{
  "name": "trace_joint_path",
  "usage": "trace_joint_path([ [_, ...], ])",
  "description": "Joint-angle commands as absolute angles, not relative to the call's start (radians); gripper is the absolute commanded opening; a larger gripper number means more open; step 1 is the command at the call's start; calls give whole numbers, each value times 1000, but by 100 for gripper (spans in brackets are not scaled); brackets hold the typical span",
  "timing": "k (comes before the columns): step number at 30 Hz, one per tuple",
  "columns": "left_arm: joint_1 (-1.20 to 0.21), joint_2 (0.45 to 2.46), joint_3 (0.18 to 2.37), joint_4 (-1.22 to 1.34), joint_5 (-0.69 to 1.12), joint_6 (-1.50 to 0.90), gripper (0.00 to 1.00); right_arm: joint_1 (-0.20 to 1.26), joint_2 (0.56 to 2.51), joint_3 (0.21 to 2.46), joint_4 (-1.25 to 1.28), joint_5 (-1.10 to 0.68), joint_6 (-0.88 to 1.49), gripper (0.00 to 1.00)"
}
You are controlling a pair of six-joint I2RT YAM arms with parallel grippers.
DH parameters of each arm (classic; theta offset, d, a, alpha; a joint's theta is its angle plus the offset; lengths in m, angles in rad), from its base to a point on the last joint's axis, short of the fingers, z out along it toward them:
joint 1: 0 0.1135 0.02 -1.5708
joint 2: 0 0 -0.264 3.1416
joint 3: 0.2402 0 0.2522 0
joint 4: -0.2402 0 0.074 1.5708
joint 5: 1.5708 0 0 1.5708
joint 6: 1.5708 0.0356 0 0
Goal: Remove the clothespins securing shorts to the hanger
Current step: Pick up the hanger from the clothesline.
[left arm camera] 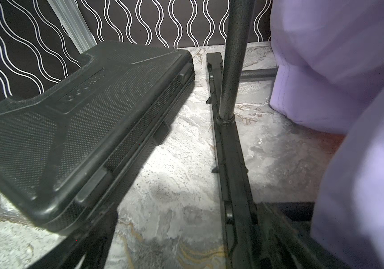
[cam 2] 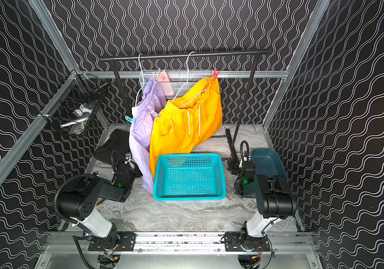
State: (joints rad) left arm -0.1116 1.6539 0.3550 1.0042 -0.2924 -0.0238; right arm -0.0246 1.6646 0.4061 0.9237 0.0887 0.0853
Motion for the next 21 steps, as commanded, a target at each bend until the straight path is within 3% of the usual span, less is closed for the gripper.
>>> trace_joint_path([
  [1,-109,1655,357,1058,-296,2,99,-25,1665,410,960,84,68,100],
  [13,-106,1647,356,1063,-311,6,99,-26,1663,414,947,81,77,100],
  [17,-110,1512,492,692,-345,-19,99,-19,1559,470,777,107,70,100],
  [21,-97,1399,574,522,-409,-116,99,-20,1419,588,479,93,149,100],
])
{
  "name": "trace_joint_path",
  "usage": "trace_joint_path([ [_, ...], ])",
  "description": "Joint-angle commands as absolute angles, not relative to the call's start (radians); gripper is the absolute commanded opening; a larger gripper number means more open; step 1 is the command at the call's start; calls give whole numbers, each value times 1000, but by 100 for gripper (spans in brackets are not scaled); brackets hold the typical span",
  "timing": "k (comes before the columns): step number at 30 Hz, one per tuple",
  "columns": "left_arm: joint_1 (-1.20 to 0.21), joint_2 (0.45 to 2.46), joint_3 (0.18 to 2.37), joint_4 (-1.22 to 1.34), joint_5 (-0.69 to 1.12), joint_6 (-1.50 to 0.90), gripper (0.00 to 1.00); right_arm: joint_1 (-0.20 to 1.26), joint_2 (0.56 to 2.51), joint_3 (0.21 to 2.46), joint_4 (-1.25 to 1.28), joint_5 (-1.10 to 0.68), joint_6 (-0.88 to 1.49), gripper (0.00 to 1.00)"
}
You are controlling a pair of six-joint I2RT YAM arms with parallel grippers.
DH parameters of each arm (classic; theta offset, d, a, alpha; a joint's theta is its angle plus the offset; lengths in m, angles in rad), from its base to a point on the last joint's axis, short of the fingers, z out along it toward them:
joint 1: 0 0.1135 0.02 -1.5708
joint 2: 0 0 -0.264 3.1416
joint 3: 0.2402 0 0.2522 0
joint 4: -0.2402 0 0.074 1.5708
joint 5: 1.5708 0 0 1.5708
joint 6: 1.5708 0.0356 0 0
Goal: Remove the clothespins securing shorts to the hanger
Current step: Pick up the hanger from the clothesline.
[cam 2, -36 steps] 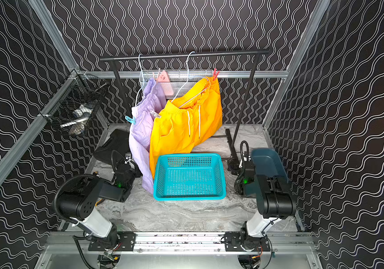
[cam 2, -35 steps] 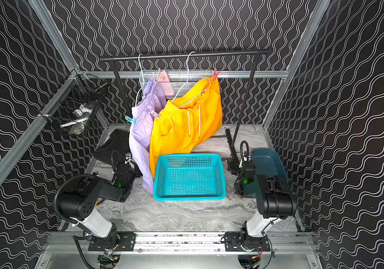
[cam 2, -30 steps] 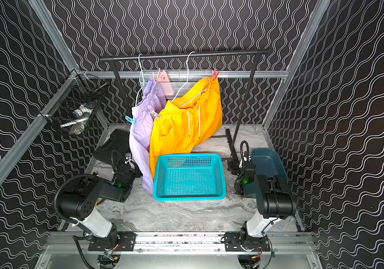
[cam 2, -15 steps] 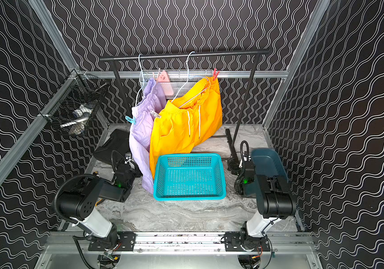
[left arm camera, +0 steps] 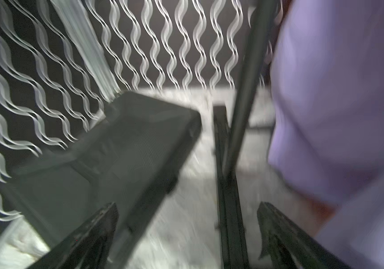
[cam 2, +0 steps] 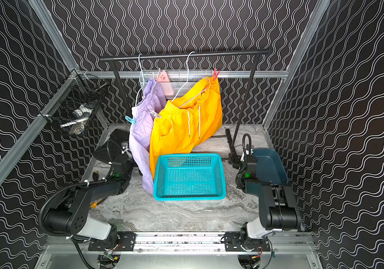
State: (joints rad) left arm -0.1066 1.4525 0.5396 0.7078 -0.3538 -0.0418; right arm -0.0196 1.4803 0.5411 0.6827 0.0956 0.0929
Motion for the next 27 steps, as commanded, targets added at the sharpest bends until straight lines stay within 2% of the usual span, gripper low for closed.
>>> trace_joint_path([
  [1,-95,1374,598,472,-408,-141,99,-20,1383,598,464,78,155,100],
  [6,-94,1268,766,118,-437,-277,99,-21,1231,721,269,19,317,100],
  [9,-92,1214,866,-112,-414,-374,99,-21,1172,845,-22,73,654,100],
  [10,-92,1196,903,-194,-394,-403,99,-23,1170,858,-43,25,709,100],
  [11,-92,1176,922,-234,-362,-419,99,-23,1175,865,-12,-60,691,100],
  [13,-92,1114,934,-289,-286,-440,97,-19,1186,896,14,-203,695,92],
  [15,-92,1048,936,-312,-208,-440,92,-1,1179,920,23,-235,740,87],
  [18,-92,986,978,-339,-73,-416,80,42,1216,1080,-112,-292,714,72],
  [20,-92,982,1041,-379,12,-402,77,89,1258,1213,-217,-297,678,67],
  [24,-94,991,1138,-408,202,-427,73,222,1357,1450,-367,-229,613,67],
  [27,-95,990,1173,-425,285,-460,69,296,1454,1628,-466,-189,584,62],
])
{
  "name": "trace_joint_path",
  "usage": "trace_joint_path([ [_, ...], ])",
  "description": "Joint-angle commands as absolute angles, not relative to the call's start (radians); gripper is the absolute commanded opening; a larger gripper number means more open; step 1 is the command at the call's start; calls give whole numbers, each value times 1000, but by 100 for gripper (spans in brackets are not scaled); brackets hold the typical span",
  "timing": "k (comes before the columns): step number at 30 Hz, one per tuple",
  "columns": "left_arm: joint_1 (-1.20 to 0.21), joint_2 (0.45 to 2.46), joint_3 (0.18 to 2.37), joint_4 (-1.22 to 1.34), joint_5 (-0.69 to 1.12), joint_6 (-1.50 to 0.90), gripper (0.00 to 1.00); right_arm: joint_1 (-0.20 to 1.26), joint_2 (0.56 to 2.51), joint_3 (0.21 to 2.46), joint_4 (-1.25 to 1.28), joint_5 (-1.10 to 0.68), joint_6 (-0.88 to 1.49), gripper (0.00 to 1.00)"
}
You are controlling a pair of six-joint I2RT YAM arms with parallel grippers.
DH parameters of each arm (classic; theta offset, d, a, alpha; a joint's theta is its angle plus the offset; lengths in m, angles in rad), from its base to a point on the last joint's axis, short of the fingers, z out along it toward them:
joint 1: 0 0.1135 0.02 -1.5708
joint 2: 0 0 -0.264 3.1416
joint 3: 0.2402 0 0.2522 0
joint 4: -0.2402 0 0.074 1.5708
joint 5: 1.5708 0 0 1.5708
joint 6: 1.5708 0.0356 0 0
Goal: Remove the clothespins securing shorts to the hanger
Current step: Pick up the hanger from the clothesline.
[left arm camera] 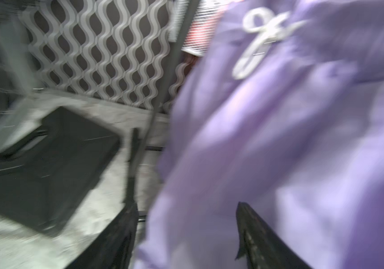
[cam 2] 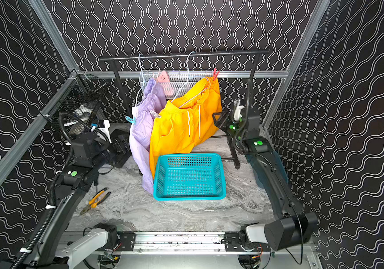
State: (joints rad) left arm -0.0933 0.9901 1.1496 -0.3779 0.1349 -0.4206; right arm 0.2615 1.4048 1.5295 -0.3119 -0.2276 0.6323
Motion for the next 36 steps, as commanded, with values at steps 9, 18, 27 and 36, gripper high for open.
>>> trace_joint_path([
  [9,-95,899,1251,-507,356,-463,65,393,1624,1960,-501,-227,606,58],
  [18,-95,865,1330,-541,431,-498,66,429,1767,2218,-457,-246,662,60],
  [27,-97,851,1347,-558,446,-506,67,486,1878,2342,-413,-255,698,58],
  [36,-102,845,1326,-551,444,-511,67,491,1944,2445,-409,-226,714,48],
])
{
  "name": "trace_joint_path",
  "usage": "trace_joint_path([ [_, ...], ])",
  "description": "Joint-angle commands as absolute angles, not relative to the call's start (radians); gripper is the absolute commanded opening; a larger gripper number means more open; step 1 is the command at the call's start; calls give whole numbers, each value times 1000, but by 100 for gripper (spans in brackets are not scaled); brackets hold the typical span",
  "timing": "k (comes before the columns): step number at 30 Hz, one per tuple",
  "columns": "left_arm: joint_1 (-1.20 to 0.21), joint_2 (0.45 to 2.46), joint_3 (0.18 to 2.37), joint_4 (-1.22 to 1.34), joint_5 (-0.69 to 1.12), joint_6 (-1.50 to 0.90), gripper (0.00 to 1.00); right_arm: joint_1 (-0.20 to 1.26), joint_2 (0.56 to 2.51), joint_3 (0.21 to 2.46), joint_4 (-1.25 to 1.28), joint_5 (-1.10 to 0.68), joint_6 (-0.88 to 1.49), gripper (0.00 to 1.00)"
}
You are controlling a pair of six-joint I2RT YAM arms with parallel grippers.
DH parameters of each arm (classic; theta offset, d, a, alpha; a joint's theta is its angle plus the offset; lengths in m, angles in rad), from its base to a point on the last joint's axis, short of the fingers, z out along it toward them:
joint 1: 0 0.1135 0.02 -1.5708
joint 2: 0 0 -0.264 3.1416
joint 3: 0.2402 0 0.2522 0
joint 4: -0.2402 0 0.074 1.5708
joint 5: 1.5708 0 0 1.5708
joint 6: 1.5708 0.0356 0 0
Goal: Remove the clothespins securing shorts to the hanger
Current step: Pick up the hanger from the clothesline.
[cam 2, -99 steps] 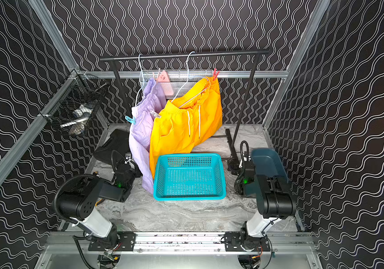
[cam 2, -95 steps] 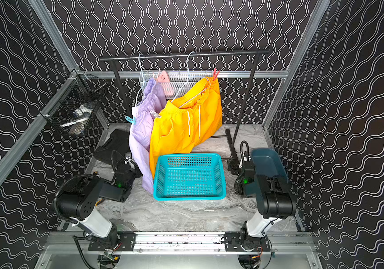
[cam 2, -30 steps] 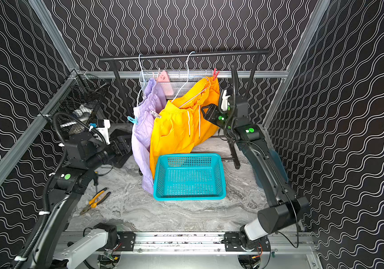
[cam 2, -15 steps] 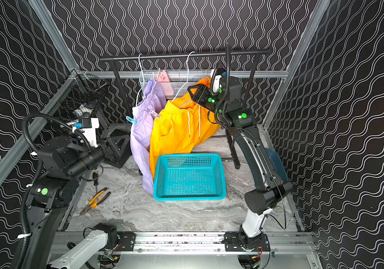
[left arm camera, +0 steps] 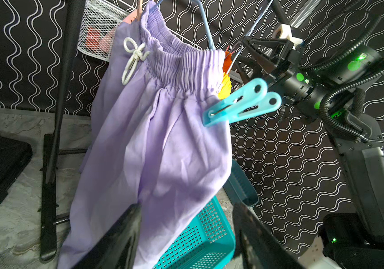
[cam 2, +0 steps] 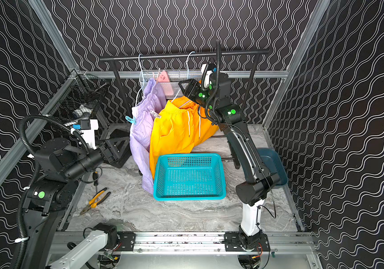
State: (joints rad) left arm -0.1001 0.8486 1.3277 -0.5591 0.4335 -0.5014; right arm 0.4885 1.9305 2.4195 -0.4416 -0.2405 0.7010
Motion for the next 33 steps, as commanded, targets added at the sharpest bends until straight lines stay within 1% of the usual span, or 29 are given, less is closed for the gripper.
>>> trace_joint_path([
  [1,-103,844,1324,-551,443,-509,67,491,1949,2452,-411,-219,714,47],
  [3,-103,845,1324,-551,446,-512,67,491,1957,2460,-410,-209,709,42],
  [5,-103,843,1325,-551,446,-509,67,491,1963,2475,-415,-198,701,35],
  [6,-104,844,1324,-555,445,-508,67,491,1968,2484,-416,-194,697,31],
  [8,-104,843,1322,-554,443,-506,67,491,1974,2500,-417,-192,693,19],
  [10,-104,844,1321,-552,443,-506,67,491,1983,2534,-424,-199,689,10],
  [14,-105,846,1321,-548,445,-508,67,491,2012,2615,-449,-196,682,0],
  [22,-106,850,1320,-533,451,-517,66,490,1992,2671,-402,-214,726,0],
  [28,-106,854,1332,-537,443,-516,67,491,1925,2642,-354,-256,784,0],
  [33,-106,867,1362,-544,436,-511,67,494,1864,2635,-341,-256,802,0],
])
